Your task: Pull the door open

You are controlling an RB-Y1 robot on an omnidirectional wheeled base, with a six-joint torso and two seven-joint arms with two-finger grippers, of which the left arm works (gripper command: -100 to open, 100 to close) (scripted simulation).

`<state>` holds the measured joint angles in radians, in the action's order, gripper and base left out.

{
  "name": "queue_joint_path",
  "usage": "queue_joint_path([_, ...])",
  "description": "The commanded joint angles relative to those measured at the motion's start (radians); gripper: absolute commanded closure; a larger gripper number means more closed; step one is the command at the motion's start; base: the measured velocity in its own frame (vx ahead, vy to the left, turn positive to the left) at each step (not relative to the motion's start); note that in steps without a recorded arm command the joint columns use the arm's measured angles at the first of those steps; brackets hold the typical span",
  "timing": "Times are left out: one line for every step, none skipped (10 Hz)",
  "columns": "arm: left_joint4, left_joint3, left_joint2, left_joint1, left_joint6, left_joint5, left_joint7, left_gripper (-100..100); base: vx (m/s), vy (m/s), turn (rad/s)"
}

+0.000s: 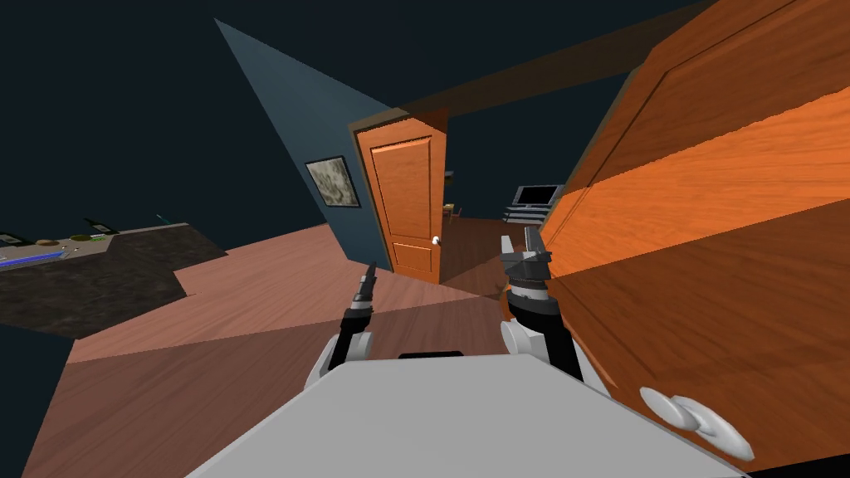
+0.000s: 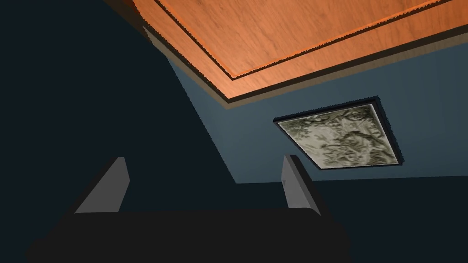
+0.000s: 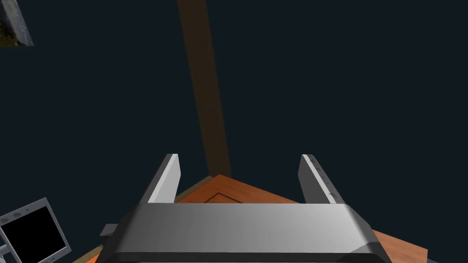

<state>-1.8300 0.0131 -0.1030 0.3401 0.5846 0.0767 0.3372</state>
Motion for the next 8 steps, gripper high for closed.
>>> queue_joint_path([0.036, -0.001, -0.008, -0.01, 0.014, 0.008, 0.026, -100, 0.117, -0.084, -0.012])
queue_joint_path([0.057, -0.001, -0.013, -0.016, 0.021, 0.013, 0.04, -100, 0.089, -0.076, -0.016])
queue_joint_path([0.08, -0.001, -0.018, -0.022, 0.029, 0.018, 0.055, -100, 0.084, -0.058, -0.014])
queue_joint_path([0.103, -0.001, -0.022, -0.029, 0.038, 0.024, 0.07, -100, 0.098, -0.054, -0.016])
queue_joint_path([0.126, -0.001, -0.027, -0.035, 0.046, 0.029, 0.086, -100, 0.108, -0.062, -0.015])
queue_joint_path([0.149, -0.002, -0.031, -0.042, 0.054, 0.034, 0.101, -100, 0.092, -0.069, -0.013])
queue_joint_path([0.172, -0.002, -0.036, -0.049, 0.063, 0.039, 0.117, -100, 0.096, -0.059, -0.015])
queue_joint_path([0.195, -0.002, -0.04, -0.055, 0.071, 0.045, 0.132, -100, 0.103, -0.054, -0.015])
